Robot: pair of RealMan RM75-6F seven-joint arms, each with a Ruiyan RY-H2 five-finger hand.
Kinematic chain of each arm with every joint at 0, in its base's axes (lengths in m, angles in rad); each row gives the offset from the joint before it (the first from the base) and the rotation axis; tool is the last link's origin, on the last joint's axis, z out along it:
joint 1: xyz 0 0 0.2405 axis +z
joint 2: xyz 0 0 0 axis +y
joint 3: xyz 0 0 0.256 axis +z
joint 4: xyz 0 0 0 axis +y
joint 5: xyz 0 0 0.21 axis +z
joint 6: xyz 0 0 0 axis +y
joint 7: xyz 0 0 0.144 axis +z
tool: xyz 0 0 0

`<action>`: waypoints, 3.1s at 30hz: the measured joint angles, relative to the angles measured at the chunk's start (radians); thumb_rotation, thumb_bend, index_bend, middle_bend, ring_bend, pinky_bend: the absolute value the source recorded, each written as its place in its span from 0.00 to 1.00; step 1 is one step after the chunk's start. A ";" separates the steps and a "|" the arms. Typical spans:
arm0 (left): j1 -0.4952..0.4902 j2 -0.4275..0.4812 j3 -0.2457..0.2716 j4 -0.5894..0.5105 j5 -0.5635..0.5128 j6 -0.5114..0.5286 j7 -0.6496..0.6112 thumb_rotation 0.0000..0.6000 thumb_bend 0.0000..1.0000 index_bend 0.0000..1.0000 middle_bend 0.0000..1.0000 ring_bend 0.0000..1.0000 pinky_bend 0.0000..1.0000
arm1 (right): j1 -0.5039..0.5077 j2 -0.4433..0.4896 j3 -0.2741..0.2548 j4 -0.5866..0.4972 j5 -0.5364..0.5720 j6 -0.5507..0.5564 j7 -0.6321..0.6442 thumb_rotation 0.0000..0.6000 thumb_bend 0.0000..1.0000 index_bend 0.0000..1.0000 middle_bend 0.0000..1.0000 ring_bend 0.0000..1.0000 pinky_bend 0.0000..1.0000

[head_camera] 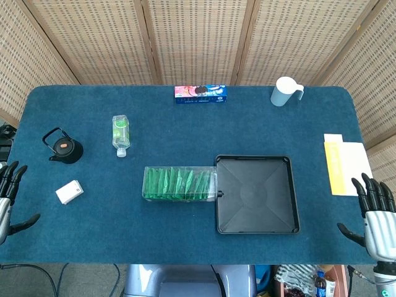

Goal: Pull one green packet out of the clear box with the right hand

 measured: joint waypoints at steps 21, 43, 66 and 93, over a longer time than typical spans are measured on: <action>-0.023 -0.018 -0.038 0.027 -0.085 -0.036 -0.012 1.00 0.07 0.00 0.00 0.00 0.00 | 0.541 0.070 0.182 -0.249 0.090 -0.622 -0.070 1.00 0.14 0.14 0.00 0.00 0.00; -0.040 -0.022 -0.059 0.046 -0.147 -0.069 -0.026 1.00 0.07 0.00 0.00 0.00 0.00 | 1.011 -0.430 0.197 0.078 0.733 -0.839 -0.368 1.00 0.28 0.21 0.00 0.00 0.00; -0.050 -0.015 -0.058 0.047 -0.160 -0.090 -0.047 1.00 0.07 0.00 0.00 0.00 0.00 | 1.067 -0.438 0.225 0.110 0.813 -0.741 -0.356 1.00 0.55 0.36 0.01 0.00 0.00; -0.073 -0.002 -0.066 0.064 -0.203 -0.147 -0.096 1.00 0.07 0.00 0.00 0.00 0.00 | 1.240 -0.591 0.326 0.500 1.072 -0.663 -0.453 1.00 0.41 0.35 0.00 0.00 0.02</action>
